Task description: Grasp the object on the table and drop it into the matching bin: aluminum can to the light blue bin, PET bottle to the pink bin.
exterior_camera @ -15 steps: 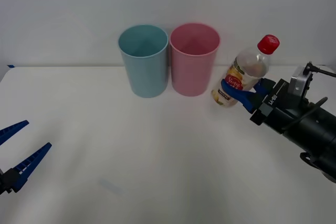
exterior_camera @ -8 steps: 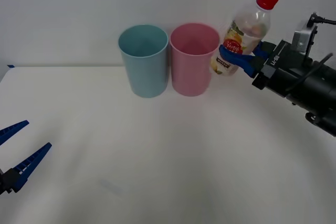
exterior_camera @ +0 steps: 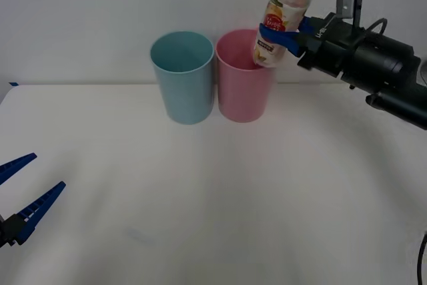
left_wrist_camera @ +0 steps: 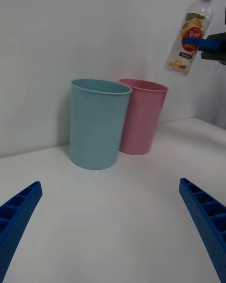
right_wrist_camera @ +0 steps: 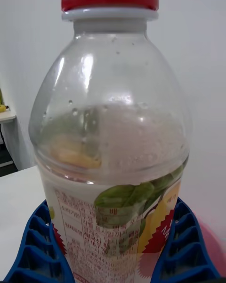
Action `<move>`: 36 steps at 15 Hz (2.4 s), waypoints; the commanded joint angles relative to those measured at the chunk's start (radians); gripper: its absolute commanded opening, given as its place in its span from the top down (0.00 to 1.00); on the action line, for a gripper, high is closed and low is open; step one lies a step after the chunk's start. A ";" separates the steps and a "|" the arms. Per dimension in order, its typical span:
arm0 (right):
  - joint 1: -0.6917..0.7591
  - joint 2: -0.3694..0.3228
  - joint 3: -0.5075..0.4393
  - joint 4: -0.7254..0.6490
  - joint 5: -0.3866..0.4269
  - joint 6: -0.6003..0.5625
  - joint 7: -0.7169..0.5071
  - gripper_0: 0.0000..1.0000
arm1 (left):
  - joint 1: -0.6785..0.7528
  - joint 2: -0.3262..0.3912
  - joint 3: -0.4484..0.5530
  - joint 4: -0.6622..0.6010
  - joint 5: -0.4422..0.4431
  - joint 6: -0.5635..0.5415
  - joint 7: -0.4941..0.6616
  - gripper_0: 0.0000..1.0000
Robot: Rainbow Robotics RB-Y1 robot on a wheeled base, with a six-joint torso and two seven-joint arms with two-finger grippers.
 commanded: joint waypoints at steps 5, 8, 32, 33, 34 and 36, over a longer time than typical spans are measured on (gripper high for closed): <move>-0.198 0.085 0.023 0.272 0.078 0.015 0.033 1.00 | 0.000 0.000 0.000 0.000 0.000 0.000 0.000 0.00; -0.267 0.111 0.052 0.375 0.078 0.050 0.051 1.00 | 0.000 0.000 0.000 0.000 0.000 0.000 0.000 0.00; 0.072 -0.024 0.047 0.006 -0.092 0.036 0.109 0.00 | 0.000 0.000 0.000 0.000 0.000 0.000 0.000 0.00; 0.126 -0.032 0.028 -0.039 -0.092 0.036 0.111 0.00 | 0.000 0.000 0.000 0.000 0.000 0.000 0.000 0.00; 0.181 -0.040 0.001 -0.083 -0.092 0.035 0.111 0.00 | 0.000 0.000 0.000 0.000 0.000 0.000 0.000 0.00; 0.276 -0.050 -0.038 -0.154 -0.092 0.032 0.115 0.00 | 0.000 0.000 0.000 0.000 0.000 0.000 0.000 0.00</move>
